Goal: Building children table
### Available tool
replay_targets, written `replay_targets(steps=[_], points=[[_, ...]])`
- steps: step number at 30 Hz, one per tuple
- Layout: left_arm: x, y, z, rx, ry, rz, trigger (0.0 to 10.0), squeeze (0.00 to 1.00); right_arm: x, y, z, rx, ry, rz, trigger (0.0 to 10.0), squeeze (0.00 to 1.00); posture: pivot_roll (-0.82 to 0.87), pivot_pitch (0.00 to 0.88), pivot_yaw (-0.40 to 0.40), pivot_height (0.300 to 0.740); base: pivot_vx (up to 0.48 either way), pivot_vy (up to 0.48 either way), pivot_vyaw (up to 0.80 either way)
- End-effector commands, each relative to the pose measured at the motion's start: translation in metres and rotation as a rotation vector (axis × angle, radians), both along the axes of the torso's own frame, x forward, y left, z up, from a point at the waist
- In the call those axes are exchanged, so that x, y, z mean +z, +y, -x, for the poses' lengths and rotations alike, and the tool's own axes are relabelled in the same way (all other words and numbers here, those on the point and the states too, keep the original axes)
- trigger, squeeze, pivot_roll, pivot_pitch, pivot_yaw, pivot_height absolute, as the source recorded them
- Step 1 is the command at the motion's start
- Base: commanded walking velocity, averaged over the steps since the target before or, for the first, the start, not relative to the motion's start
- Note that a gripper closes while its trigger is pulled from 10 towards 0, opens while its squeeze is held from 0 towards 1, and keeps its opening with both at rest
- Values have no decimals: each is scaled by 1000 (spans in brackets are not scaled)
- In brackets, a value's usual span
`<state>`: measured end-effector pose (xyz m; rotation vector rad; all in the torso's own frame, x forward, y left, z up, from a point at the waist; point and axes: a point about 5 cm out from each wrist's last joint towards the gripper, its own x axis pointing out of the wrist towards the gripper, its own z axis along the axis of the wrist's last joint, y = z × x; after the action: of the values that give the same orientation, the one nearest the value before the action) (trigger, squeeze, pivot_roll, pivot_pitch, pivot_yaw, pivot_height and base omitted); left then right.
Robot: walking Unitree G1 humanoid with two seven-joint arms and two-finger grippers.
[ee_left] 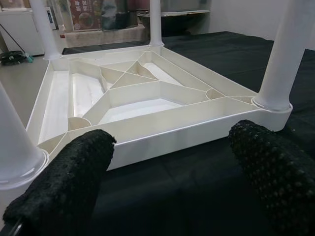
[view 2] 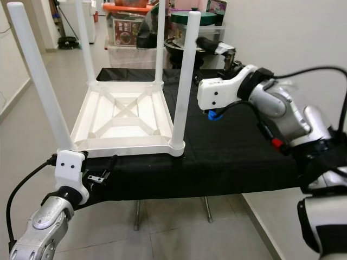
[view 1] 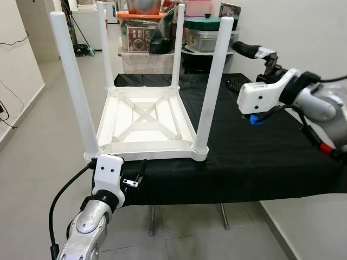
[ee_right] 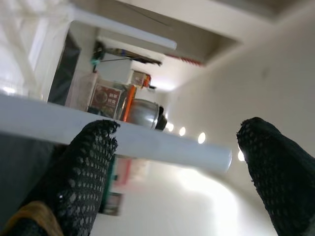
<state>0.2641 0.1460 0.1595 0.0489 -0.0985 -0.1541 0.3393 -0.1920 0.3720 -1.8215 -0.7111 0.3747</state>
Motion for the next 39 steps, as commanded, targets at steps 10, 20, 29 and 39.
replay_targets(steps=[10,20,29,39], points=[[-3,-4,-6,-24,7,-9,10000,0,-17,6,-31,-175,29,436,10000,0,6,0,-29,740,0,0,0],[-2,-5,-5,-22,1,-7,10000,0,-8,19,-52,-258,-40,493,10000,0,23,0,-44,740,0,0,0],[-3,-7,-6,-29,0,-4,10000,0,-3,32,-54,-179,-92,452,10000,0,16,0,-35,740,0,0,0],[-3,-8,-6,-33,-1,-4,10000,0,0,35,-59,-183,-108,434,10000,0,21,0,-38,740,0,0,0]])
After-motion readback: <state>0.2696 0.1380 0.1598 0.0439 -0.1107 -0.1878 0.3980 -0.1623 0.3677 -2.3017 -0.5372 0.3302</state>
